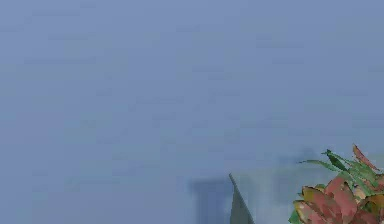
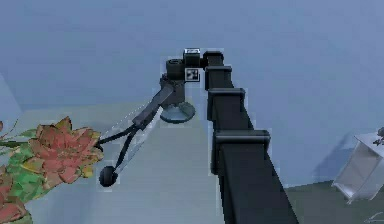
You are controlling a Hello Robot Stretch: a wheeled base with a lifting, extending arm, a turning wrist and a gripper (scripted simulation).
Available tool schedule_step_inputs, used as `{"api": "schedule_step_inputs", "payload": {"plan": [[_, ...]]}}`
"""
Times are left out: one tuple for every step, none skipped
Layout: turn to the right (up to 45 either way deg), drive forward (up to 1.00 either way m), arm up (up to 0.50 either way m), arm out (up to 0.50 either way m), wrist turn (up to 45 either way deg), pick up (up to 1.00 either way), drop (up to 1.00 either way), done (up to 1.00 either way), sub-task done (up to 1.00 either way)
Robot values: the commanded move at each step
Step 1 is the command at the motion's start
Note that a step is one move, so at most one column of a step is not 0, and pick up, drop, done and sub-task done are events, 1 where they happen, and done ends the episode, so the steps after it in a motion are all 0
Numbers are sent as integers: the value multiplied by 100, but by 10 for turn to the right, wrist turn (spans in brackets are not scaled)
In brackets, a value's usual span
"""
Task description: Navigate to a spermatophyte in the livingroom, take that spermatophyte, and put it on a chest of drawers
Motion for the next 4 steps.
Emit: {"api": "schedule_step_inputs", "payload": {"plan": [[0,0,0,0,450,0,0,0,0],[0,0,0,0,60,0,0,0,0],[0,0,-12,0,0,0,0,0,0],[0,0,0,0,0,0,100,0,0]]}}
